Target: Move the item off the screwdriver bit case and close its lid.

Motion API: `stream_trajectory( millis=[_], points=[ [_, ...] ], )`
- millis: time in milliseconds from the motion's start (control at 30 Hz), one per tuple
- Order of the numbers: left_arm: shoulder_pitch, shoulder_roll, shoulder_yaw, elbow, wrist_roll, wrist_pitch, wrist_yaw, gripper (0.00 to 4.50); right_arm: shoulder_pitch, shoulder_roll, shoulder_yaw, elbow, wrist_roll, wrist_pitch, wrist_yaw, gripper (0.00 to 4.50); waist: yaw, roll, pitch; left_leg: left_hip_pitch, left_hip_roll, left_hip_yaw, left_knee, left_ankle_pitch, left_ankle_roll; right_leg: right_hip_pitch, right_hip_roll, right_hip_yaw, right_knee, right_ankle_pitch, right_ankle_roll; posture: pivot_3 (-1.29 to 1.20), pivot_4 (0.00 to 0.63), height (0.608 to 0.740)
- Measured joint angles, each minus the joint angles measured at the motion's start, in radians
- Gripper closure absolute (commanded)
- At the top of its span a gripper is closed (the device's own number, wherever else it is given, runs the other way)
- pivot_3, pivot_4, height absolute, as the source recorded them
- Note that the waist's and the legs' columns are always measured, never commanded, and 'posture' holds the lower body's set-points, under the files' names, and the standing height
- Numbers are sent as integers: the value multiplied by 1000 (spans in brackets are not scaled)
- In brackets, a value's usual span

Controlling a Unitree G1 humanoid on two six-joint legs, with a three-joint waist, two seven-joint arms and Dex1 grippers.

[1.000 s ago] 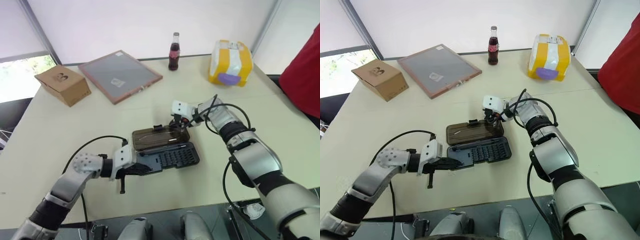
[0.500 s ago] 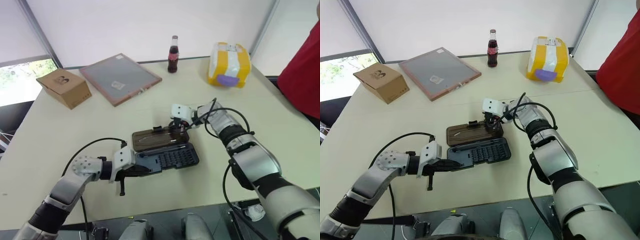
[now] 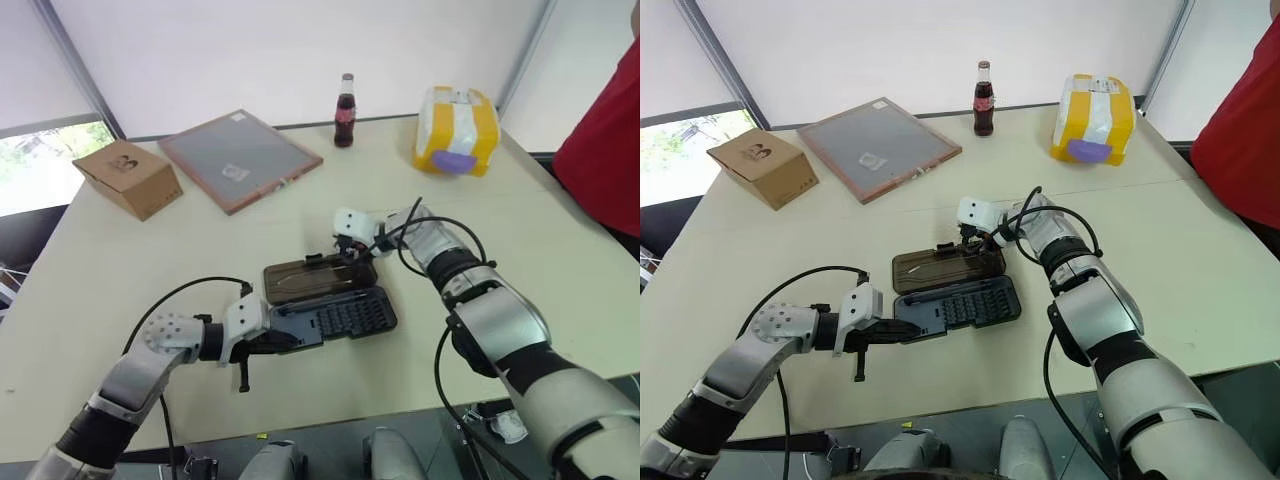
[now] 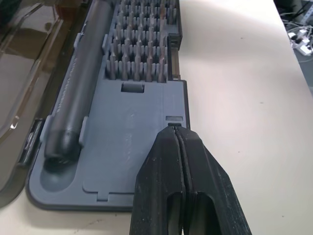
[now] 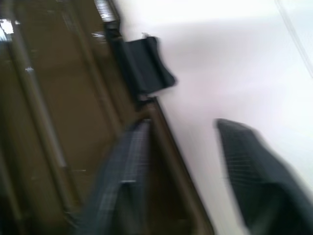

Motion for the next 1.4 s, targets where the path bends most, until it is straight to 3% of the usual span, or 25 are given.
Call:
stream_trajectory(
  millis=[33,233,433,633,767,867,1100,1400],
  points=[
    [2,0,0,0,0,0,2,4500,-4,-3,0,0,-5,8,29,4482,0,0,-1,0,0,0,0,0,0,0,0,0,0,0,0,0,150,740],
    [2,-9,-1,-1,6,0,37,4500,-15,-29,-5,-1,-9,42,129,4482,16,2,-7,2,-1,-3,-1,-3,2,0,0,0,-1,0,-1,0,150,740],
    [36,0,26,-15,8,2,63,4500,12,-43,-4,-3,-12,-20,106,4482,26,-1,-13,14,0,-3,-9,-4,2,8,0,0,-2,-3,-6,0,150,740],
    [47,0,34,-18,8,-4,73,4500,35,-73,-3,-59,-16,-105,81,4482,31,3,-6,13,0,-3,-10,-4,2,8,0,1,-3,-4,-6,0,150,740],
    [31,-9,29,-9,8,-12,67,4500,91,-136,-12,-199,0,-87,117,4482,45,4,2,8,-1,-3,-9,-3,0,2,0,1,-2,-4,-6,0,150,740],
    [18,-12,25,0,8,-28,59,4500,171,-183,-29,-380,25,-18,133,4482,52,4,3,-5,0,-3,-6,-2,-2,-5,-1,0,-2,-4,-6,0,150,740],
    [-8,-12,24,37,8,-65,36,4500,369,-258,-68,-849,71,239,143,4482,53,4,15,-6,1,-2,-4,-2,-2,-5,-1,0,-2,-4,-6,0,150,740],
    [-37,-20,18,77,10,-97,20,4500,407,-276,-69,-1022,103,368,118,4482,54,0,25,-6,1,0,-2,-2,-2,-5,-1,0,-2,-4,-6,0,150,740]
  ],
)
